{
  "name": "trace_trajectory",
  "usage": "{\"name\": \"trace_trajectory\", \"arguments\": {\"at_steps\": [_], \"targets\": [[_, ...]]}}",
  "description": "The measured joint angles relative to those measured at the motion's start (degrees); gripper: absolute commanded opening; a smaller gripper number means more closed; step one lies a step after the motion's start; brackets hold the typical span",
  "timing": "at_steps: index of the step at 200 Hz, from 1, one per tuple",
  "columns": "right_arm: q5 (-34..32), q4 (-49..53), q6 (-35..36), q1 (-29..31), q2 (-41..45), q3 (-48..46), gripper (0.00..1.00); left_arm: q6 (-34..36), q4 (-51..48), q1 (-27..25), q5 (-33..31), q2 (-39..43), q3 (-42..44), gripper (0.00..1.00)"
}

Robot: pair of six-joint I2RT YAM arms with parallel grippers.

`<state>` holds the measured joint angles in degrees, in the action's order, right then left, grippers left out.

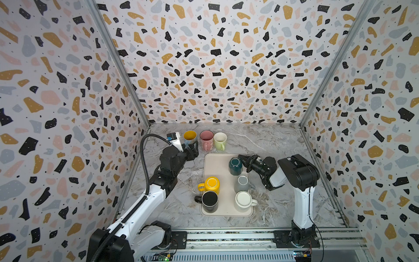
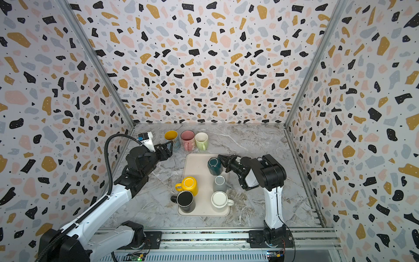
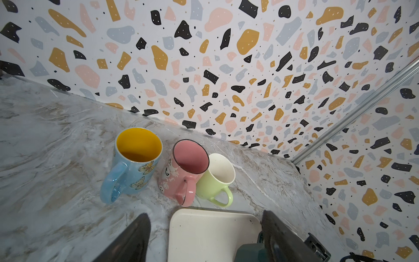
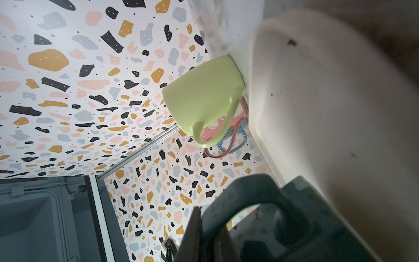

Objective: Turn the mug right side up
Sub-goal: 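Grasp the dark green mug's handle with the right gripper, then lift the dark green mug and rotate it upright with the right gripper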

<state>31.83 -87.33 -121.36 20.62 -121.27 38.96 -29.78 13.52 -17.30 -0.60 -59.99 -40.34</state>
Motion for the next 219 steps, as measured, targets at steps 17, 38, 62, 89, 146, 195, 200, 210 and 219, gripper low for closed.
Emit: {"name": "trace_trajectory", "arguments": {"at_steps": [17,38,62,89,146,195,200,210,219], "targets": [[-0.17,-0.79,0.68,0.02,-0.59,1.20,0.00,0.24,0.00,0.00,-0.24,0.50,0.00,0.79],[-0.33,-1.07,1.22,0.04,-0.63,2.03,0.00,0.22,-0.04,0.00,-0.44,0.59,0.00,0.79],[0.11,-1.29,1.49,0.04,-0.59,2.80,0.00,0.17,-0.04,0.00,-0.42,0.61,0.00,0.79],[1.38,-0.96,3.23,0.04,-0.02,3.52,0.00,0.15,-0.20,0.00,-0.39,0.85,0.00,0.79],[6.03,1.44,12.85,0.02,7.43,5.22,0.00,0.20,-0.26,0.00,0.70,2.12,0.00,0.79],[9.44,25.00,35.67,0.68,21.11,10.40,0.00,0.17,-0.26,0.00,2.75,1.70,-0.57,0.80],[9.18,28.65,38.64,0.90,22.62,11.37,0.00,0.20,-0.20,0.00,3.08,1.57,-0.83,0.80],[7.69,37.86,46.27,1.75,26.16,13.94,0.00,0.24,-0.22,0.00,3.52,1.36,-1.40,0.80],[5.62,44.72,52.43,2.67,28.87,16.15,0.00,0.26,-0.17,0.00,4.04,1.22,-1.95,0.80]]}}
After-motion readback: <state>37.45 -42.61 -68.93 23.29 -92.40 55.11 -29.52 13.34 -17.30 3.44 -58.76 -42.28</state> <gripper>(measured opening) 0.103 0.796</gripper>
